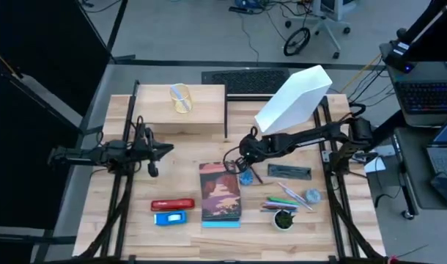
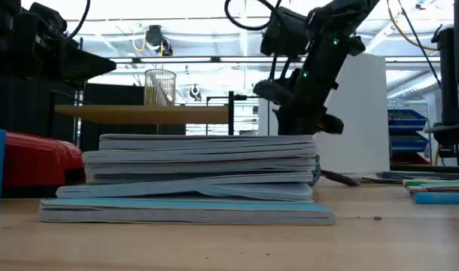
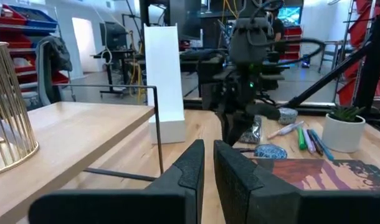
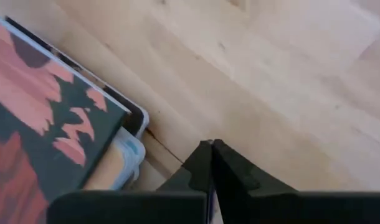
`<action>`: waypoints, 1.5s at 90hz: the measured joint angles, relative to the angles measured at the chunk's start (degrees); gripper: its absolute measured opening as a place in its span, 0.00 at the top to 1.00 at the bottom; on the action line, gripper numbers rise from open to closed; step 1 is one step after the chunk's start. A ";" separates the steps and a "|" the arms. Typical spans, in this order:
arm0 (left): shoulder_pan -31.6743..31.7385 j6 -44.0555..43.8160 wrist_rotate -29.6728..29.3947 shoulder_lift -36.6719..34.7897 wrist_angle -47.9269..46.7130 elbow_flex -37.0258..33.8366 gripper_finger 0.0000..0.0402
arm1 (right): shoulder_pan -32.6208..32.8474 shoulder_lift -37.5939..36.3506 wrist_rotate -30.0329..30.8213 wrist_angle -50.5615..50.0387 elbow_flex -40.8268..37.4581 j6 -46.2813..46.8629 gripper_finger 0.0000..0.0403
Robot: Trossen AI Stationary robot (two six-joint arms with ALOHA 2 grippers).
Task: Stock shelves
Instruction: Put the purple pen into the gold pen holder on the shelf
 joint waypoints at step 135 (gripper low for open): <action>-0.01 -0.04 -0.45 0.68 0.02 0.00 0.94 | 12.44 3.60 -5.09 -11.94 0.17 2.44 0.65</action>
